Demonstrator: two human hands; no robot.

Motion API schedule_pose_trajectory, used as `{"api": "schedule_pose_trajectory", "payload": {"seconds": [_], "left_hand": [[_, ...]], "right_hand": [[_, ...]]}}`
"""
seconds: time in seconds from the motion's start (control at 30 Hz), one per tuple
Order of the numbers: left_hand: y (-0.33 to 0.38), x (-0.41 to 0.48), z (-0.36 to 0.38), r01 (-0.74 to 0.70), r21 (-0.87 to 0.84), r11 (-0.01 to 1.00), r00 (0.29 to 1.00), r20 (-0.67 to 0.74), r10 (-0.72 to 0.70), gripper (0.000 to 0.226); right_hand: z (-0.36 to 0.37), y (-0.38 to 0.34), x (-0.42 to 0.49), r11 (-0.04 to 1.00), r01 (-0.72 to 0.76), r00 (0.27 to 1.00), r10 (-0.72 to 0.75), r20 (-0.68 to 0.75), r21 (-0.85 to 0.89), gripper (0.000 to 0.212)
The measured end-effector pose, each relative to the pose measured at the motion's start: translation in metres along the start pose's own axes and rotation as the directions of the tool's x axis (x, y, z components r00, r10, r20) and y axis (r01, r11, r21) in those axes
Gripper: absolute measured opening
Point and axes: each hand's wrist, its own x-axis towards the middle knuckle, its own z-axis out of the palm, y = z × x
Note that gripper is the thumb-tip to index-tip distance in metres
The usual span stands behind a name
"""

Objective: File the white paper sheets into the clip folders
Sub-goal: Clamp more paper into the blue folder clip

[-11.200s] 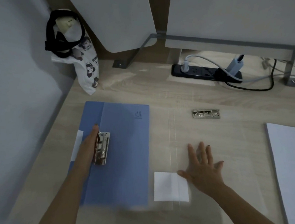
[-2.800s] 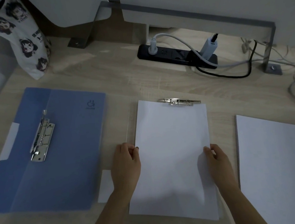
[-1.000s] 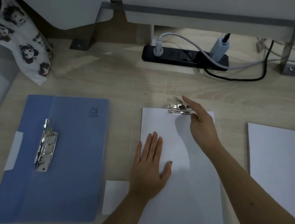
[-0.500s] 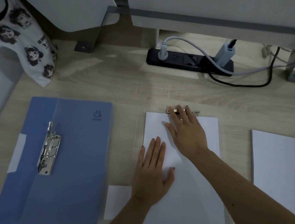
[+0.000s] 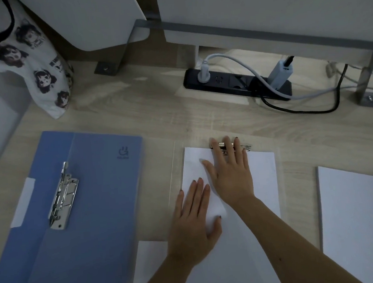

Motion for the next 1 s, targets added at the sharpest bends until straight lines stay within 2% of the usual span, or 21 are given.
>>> {"api": "schedule_pose_trajectory", "payload": {"seconds": [0.1, 0.2, 0.4, 0.53, 0.7, 0.8, 0.9, 1.0], "left_hand": [[-0.001, 0.0, 0.001, 0.012, -0.009, 1.0, 1.0, 0.015, -0.012, 0.064], [0.0, -0.001, -0.001, 0.009, -0.01, 1.0, 1.0, 0.023, -0.009, 0.063], [0.003, -0.003, 0.003, 0.006, 0.088, 0.996, 1.0, -0.008, -0.006, 0.057], [0.041, -0.003, 0.005, 0.029, 0.125, 0.992, 0.998, -0.052, -0.022, 0.051], [0.139, 0.0, 0.026, -0.242, 0.044, 0.969, 0.967, 0.098, 0.237, 0.053], [0.19, 0.003, 0.046, -0.362, 0.093, 0.927, 0.923, 0.177, 0.343, 0.057], [0.214, 0.007, 0.066, -0.345, 0.156, 0.925, 0.924, 0.226, 0.307, 0.067], [0.215, 0.008, 0.079, -0.278, 0.138, 0.951, 0.938, 0.252, 0.237, 0.073]], "right_hand": [[-0.011, 0.007, -0.006, 0.974, -0.002, 1.0, -0.002, 0.018, 0.225, 0.071], [-0.025, 0.024, -0.024, 0.919, -0.045, 0.999, 0.052, -0.008, 0.392, 0.055], [-0.051, 0.109, -0.087, 0.897, -0.188, 0.966, 0.242, -0.088, 0.4, 0.044], [-0.068, 0.182, -0.139, 0.835, -0.396, 0.877, 0.467, -0.111, 0.383, 0.039], [-0.08, 0.244, -0.187, 0.705, -0.587, 0.717, 0.681, -0.148, 0.397, 0.039], [-0.082, 0.271, -0.203, 0.658, -0.642, 0.656, 0.737, -0.161, 0.394, 0.038], [-0.084, 0.29, -0.21, 0.583, -0.684, 0.602, 0.791, -0.112, 0.438, 0.034], [-0.085, 0.298, -0.209, 0.559, -0.684, 0.594, 0.8, -0.088, 0.468, 0.011]]}}
